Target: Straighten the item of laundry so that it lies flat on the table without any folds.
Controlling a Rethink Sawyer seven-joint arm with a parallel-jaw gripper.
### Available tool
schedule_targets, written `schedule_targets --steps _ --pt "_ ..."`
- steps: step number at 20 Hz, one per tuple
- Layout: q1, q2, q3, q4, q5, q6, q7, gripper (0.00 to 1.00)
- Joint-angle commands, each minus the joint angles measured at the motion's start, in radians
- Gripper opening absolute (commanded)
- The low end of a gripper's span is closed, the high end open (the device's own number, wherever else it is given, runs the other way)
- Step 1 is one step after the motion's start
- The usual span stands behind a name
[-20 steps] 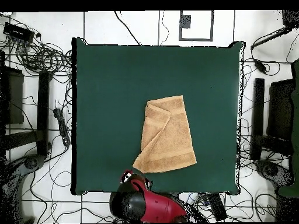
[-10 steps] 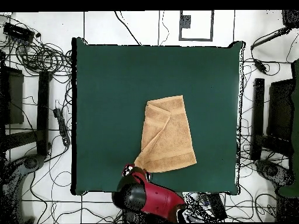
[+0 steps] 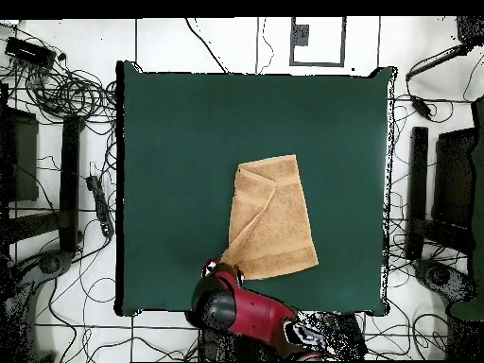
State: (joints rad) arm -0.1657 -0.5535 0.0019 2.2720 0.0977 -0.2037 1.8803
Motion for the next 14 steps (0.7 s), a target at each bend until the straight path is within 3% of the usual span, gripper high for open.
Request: schedule_targets --steps 1,7,14 --pt "0.025 0.077 0.129 -0.116 0.058 -0.092 0.264 1.00" --pt "-0.010 0.172 0.185 -0.108 0.042 -0.258 0.361 1.00" --pt "0.034 0.220 0.228 -0.074 0.129 -0.361 0.499 1.00"
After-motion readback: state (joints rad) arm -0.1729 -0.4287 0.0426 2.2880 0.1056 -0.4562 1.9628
